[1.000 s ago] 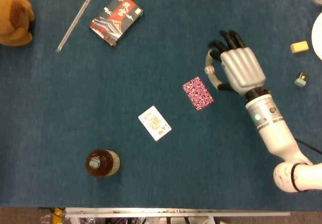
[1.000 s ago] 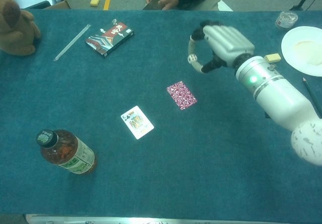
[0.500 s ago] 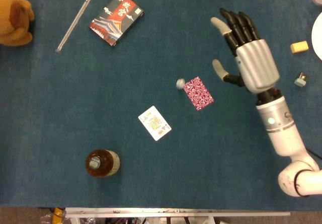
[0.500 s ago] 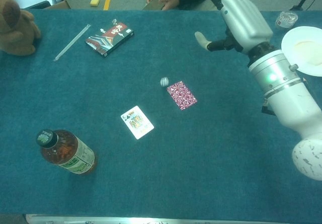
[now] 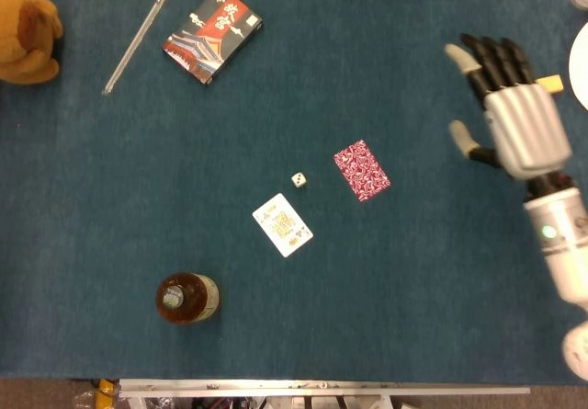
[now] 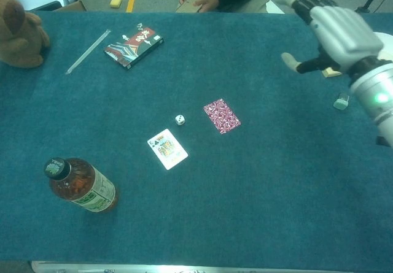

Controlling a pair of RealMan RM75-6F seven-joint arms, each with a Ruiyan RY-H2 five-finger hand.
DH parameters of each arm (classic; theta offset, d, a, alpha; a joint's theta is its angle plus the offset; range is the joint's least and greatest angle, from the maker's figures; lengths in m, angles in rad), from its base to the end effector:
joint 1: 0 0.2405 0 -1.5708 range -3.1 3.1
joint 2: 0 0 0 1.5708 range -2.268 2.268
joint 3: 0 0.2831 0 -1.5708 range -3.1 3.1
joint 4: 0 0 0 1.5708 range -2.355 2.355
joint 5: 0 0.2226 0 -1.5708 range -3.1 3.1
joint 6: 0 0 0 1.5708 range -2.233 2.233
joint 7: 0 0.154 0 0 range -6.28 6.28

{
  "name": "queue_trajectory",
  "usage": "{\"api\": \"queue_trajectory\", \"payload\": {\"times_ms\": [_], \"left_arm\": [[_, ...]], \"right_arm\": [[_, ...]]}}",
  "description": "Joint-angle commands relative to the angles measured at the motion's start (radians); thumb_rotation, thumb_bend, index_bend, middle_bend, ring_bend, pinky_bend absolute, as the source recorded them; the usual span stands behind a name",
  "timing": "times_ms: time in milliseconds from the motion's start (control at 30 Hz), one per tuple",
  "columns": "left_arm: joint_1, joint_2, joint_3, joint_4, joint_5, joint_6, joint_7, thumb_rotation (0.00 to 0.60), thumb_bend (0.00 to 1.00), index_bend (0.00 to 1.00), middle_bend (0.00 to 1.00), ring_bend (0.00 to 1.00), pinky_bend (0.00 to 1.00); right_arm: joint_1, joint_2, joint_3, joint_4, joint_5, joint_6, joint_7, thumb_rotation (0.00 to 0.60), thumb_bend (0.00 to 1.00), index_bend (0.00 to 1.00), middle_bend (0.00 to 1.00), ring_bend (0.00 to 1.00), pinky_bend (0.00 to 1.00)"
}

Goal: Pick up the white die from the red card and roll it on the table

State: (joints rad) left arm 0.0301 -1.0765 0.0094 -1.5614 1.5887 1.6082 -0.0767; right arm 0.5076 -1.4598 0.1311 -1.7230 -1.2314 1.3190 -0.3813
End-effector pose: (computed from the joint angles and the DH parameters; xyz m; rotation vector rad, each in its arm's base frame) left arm -0.3566 0.1412 0.1823 -1.3673 -0.8811 -0.8940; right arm -0.1932 -0.3067 0.0296 1.5815 -0.9371 1.0712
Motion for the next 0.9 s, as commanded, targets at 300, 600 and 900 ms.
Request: {"api": "queue_trajectory", "payload": {"times_ms": [300, 600, 900], "left_arm": [[-0.021, -0.002, -0.011, -0.004, -0.009, -0.026, 0.014, 0.600, 0.27, 0.28, 0.21, 0.13, 0.09], [-0.032, -0.003, -0.011, -0.020, -0.006, -0.038, 0.039, 0.600, 0.27, 0.28, 0.21, 0.13, 0.09], [-0.031, -0.007, -0.006, -0.035, 0.005, -0.031, 0.060, 0.600, 0.27, 0.28, 0.21, 0.13, 0.09]], "right_arm": [[-0.144, 0.141, -0.053, -0.129, 0.042, 0.114, -0.058, 0.600, 0.34, 0.00, 0.08, 0.00, 0.00], [-0.257, 0.176, -0.108, -0.143, -0.018, 0.214, -0.025, 0.600, 0.34, 0.00, 0.09, 0.00, 0.00], [-0.342, 0.186, -0.142, -0.149, -0.103, 0.286, 0.009, 0.600, 0.34, 0.01, 0.09, 0.00, 0.00]]}}
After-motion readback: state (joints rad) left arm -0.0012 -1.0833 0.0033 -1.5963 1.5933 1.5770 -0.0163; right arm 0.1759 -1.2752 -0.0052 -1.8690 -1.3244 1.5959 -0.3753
